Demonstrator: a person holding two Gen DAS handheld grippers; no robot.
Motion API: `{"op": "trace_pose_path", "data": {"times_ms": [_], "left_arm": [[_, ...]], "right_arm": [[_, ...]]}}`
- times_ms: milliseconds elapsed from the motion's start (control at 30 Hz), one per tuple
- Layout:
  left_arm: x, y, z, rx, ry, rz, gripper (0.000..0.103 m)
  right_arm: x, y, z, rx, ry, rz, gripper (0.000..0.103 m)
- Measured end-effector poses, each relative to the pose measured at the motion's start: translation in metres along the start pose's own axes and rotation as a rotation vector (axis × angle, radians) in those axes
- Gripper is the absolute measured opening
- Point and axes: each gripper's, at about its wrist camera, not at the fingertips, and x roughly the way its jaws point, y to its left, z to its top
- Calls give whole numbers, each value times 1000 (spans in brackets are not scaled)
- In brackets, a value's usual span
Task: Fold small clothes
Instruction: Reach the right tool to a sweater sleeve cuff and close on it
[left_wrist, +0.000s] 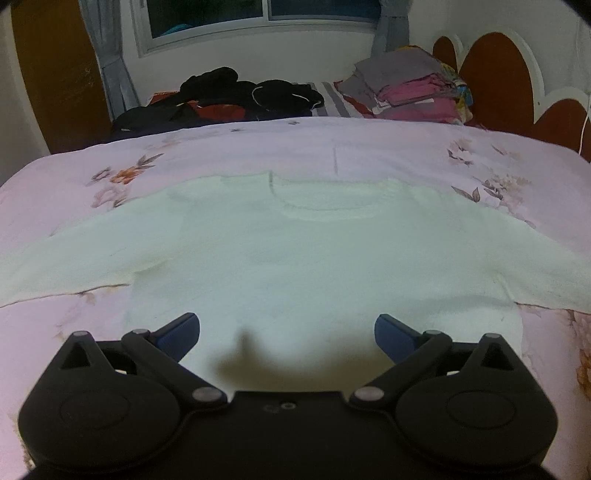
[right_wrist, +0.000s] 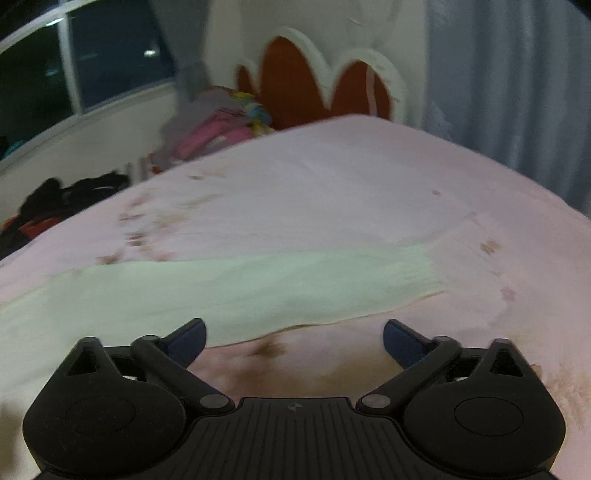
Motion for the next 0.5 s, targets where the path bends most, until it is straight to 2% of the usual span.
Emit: {"op": "trace_pose_path", "data": {"times_ms": [133,333,400,433,500], "left_arm": [[11,-11,4,-1,15,3,101],[21,-17,9,19,27,26,100],[24,-16,10,14,32,25,100],[25,-16,11,13,34,26,100],[28,-14,11,5,36,31,100]], "right_arm": [[26,-40,7,105,59,-31,78],[54,-65,15,199,88,-33,77],[61,-66,19,197,64,-50,63],[64,-66,21,188,53,-63,52],[69,-66,24,195,40,-68,41]]}}
